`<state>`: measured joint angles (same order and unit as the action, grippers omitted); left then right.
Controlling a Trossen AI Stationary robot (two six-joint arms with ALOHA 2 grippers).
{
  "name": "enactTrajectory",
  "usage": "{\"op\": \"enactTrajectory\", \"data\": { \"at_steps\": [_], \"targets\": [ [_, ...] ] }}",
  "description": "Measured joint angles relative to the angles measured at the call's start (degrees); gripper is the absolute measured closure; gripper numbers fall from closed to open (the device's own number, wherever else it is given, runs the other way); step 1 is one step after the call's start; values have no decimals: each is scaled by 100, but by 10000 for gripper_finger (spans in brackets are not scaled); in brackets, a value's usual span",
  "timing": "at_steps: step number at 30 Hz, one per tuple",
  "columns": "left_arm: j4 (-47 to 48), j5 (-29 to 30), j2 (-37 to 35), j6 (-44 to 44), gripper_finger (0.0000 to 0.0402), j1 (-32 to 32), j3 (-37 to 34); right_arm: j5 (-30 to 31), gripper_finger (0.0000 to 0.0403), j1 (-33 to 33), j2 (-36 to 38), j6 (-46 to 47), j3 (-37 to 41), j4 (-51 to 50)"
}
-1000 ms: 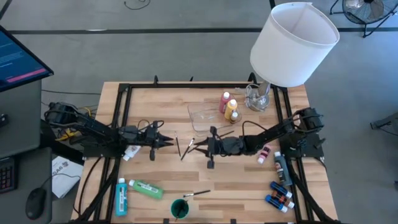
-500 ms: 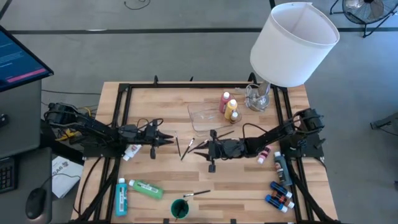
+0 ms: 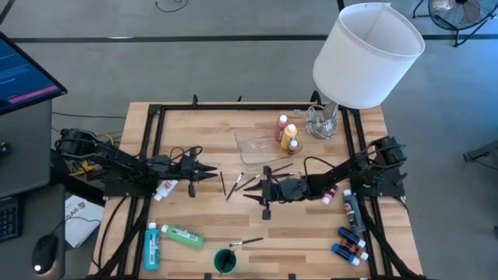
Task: Pick & Place Paint Supplies
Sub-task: Put the big white paint bottle into the transparent bin
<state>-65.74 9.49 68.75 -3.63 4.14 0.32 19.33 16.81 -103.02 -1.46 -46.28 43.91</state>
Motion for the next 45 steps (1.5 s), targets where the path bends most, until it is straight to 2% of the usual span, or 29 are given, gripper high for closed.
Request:
{"op": "enactTrajectory", "data": {
  "at_steps": [23,27,31,37,45],
  "targets": [
    [-343,-17,0,156,401,0,83,9,334,39,-4,2,0,236],
    [-360,-393,0,-33,401,6,343,17,334,129,-4,2,0,553],
    [-368,-955,0,-847,401,91,621,11,334,251,-4,2,-4,829],
    [-428,-970,-2,-978,401,146,972,11,334,396,-4,1,-4,1093],
    [-979,-957,-224,-1500,401,146,1226,2,334,516,-4,0,-133,1187]
  ]
}}
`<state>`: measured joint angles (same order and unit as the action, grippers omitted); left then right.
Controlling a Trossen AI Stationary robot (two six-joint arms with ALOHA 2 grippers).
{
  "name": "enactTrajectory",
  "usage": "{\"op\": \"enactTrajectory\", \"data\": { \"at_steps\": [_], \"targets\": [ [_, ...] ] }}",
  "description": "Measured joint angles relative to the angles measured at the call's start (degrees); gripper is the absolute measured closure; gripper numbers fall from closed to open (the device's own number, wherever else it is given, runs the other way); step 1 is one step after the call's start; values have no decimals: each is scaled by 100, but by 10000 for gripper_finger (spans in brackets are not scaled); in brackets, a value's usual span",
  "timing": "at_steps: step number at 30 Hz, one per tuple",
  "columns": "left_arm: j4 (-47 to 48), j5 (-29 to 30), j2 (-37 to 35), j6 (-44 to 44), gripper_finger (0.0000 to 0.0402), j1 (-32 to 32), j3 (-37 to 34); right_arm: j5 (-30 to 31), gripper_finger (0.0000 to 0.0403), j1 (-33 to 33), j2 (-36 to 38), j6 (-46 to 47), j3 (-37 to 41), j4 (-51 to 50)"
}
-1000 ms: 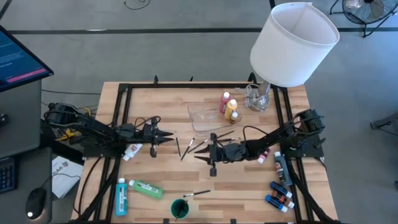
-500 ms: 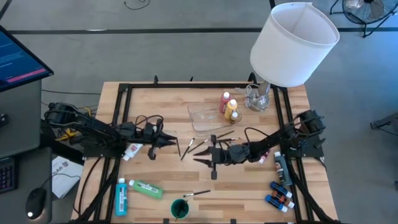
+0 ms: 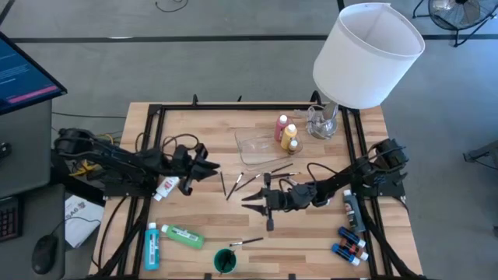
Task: Pick & Place Paint Supplies
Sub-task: Put the big white paint bottle into the transparent bin
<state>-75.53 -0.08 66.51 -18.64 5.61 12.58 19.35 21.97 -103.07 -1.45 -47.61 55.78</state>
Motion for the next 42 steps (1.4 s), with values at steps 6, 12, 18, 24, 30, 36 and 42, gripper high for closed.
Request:
{"op": "enactTrajectory", "data": {
  "at_steps": [6,12,18,24,30,36,42],
  "targets": [
    [-37,2,-411,14,401,0,-4,1,334,24,0,2,-105,-324],
    [-251,0,-876,25,401,0,-4,1,334,22,0,2,-108,-376],
    [-195,15,-1117,488,401,-1,-4,2,334,13,0,1,-108,-433],
    [46,119,-1052,354,401,-4,-5,3,334,13,0,0,-108,-436],
    [2782,218,-1192,53,401,-294,253,3,334,13,0,2,-108,-438],
    [6671,-94,-1212,-1055,398,-1012,909,3,334,13,0,2,-108,-438],
    [8616,-236,-1216,-999,387,-971,1448,3,334,13,0,2,-108,-438]
  ]
}}
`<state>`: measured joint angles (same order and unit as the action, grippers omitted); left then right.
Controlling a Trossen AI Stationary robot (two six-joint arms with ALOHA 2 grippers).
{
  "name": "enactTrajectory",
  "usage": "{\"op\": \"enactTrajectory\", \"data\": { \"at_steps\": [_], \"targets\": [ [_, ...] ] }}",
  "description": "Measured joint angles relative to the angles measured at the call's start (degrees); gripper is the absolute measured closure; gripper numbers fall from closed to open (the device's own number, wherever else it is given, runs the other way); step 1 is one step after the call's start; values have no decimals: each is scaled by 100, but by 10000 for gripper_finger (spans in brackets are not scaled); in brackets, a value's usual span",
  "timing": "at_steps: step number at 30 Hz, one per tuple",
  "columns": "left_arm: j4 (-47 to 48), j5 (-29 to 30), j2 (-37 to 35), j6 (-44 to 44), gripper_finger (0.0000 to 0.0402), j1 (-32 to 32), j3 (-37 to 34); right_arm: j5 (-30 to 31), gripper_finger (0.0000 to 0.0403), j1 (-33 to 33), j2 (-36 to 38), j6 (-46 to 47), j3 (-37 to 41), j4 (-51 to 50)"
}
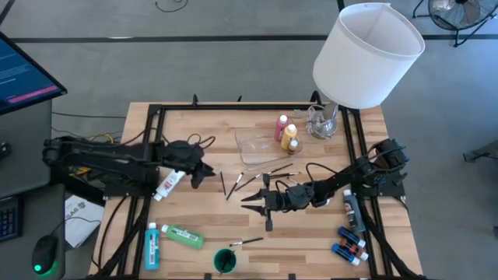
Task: Pick & Place Paint Supplies
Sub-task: Put the big white paint bottle into the transparent bin
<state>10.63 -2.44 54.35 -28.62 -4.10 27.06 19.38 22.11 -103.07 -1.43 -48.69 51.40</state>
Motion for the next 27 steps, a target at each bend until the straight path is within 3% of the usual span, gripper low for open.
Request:
{"op": "enactTrajectory", "data": {
  "at_steps": [7,12,27],
  "targets": [
    [2700,421,0,-108,352,5,488,2,334,0,0,0,0,-6],
    [3875,527,2,-760,312,10,487,2,334,0,0,0,0,-7],
    [4841,560,2,-1324,205,372,502,2,334,0,0,153,0,2]
  ]
}}
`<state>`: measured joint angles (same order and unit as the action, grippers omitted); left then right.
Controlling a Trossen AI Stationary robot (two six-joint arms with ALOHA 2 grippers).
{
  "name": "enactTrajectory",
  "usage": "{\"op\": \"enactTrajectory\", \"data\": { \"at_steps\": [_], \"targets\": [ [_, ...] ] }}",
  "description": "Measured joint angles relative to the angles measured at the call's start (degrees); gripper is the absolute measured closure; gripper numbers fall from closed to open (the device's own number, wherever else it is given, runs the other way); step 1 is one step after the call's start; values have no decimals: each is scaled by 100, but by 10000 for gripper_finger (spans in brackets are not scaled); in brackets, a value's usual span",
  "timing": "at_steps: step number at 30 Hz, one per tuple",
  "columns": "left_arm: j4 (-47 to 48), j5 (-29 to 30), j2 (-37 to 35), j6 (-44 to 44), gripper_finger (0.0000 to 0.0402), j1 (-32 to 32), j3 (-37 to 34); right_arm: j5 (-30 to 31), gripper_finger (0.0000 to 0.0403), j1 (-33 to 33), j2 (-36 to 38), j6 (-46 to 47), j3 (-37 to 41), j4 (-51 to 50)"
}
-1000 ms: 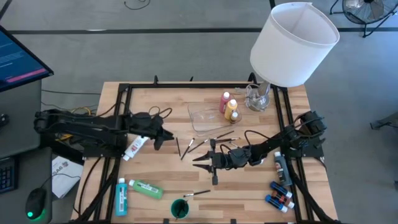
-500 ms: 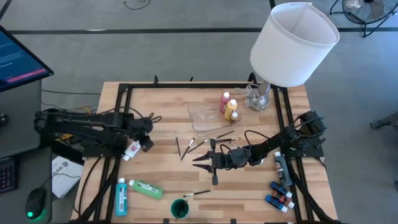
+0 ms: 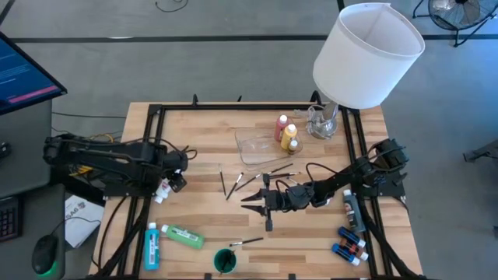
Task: Pick & Place Paint Supplies
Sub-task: Put the big white paint bottle into the transparent bin
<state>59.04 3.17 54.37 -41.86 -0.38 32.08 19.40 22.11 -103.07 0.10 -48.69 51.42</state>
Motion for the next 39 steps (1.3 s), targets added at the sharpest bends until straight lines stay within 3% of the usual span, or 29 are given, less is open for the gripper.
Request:
{"op": "enactTrajectory", "data": {
  "at_steps": [13,24,33,39],
  "targets": [
    [3,-60,72,-814,204,188,-2,0,334,0,0,146,0,2],
    [-39,69,420,-925,196,385,20,0,334,0,0,146,0,4],
    [12,115,393,-765,174,422,702,0,334,-15,0,149,0,20],
    [938,139,441,-1113,175,390,916,0,334,-15,0,149,0,22]
  ]
}}
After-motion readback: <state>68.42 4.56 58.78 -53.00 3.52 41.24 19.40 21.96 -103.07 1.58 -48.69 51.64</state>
